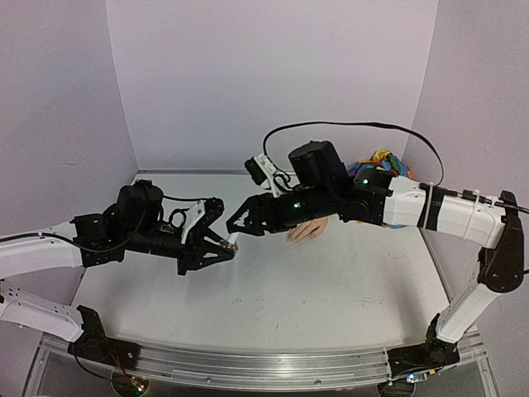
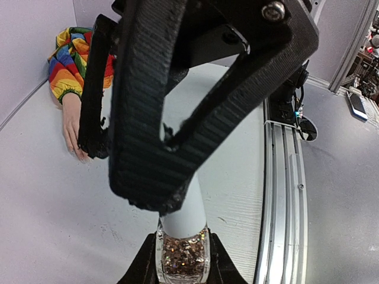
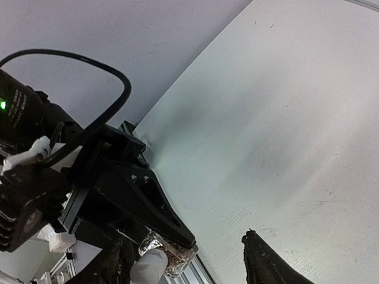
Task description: Paint the nails
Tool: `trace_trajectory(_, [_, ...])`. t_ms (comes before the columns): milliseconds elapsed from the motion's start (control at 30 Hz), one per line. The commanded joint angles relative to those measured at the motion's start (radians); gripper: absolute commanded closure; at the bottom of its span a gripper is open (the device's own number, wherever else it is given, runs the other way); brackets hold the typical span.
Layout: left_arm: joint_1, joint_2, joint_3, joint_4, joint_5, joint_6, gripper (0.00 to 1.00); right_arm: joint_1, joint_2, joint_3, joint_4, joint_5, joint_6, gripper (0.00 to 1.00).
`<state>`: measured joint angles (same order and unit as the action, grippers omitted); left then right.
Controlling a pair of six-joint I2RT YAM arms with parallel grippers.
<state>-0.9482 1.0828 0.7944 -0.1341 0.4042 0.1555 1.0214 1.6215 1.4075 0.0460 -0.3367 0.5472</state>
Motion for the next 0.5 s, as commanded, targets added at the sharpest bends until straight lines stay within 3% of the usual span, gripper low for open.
trace_trajectory(0, [0.0, -0.012, 0.037, 0.041, -0.003, 0.01, 1.0, -0.005, 0.016, 0.049, -0.007, -0.112, -0.041, 0.38])
trace_trajectory(200, [0.0, -0.001, 0.042, 0.034, -0.01, 0.019, 1.0, -0.005, 0.015, 0.039, -0.014, -0.143, -0.056, 0.43])
trace_trajectory(467, [0.0, 0.009, 0.048, 0.03, -0.006, 0.022, 1.0, -0.005, 0.027, 0.038, -0.013, -0.156, -0.068, 0.61])
